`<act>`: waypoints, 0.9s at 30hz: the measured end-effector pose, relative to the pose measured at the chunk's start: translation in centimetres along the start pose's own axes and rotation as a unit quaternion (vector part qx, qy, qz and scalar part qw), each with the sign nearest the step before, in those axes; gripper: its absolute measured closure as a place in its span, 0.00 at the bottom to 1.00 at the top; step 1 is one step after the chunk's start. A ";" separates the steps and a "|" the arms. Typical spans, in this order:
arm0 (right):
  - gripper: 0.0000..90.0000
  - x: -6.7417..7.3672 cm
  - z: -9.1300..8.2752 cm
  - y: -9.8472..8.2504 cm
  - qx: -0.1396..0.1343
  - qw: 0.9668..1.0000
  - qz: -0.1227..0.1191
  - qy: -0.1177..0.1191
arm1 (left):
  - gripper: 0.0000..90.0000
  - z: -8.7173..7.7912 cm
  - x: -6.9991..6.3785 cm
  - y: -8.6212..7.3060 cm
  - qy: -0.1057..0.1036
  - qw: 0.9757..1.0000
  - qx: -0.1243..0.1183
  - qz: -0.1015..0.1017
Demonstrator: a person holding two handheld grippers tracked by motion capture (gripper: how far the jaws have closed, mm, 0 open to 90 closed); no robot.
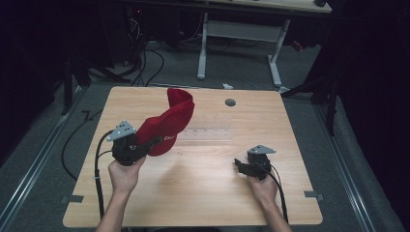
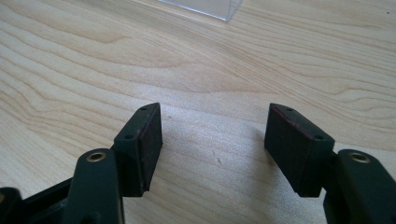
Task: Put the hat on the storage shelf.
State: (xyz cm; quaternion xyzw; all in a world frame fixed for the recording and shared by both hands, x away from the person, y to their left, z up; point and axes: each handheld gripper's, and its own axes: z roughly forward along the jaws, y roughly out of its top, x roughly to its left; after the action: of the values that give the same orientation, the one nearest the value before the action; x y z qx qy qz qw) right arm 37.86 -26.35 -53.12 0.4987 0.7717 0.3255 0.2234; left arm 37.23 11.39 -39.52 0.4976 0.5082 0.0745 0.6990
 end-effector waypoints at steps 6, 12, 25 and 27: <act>0.40 0.0 0.0 0.0 0.001 1.000 -0.001 0.001 | 0.94 0.3 0.0 1.1 0.007 1.000 -0.006 0.001; 0.40 0.1 0.0 0.0 0.001 1.000 -0.001 0.002 | 0.94 1.2 0.4 2.0 0.017 1.000 -0.014 0.004; 0.39 0.1 0.0 0.0 0.001 1.000 0.001 0.001 | 0.94 3.3 1.8 4.1 0.039 0.998 -0.039 0.002; 0.39 0.1 0.0 0.0 0.001 1.000 0.001 0.001 | 0.94 3.7 1.9 4.2 0.040 0.998 -0.040 0.001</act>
State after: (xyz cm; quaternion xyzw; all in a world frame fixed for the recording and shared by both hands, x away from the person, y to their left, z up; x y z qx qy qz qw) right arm 37.79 -26.27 -53.12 0.4994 0.7718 0.3253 0.2216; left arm 42.68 12.34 -37.50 0.4667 0.5317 0.1154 0.6973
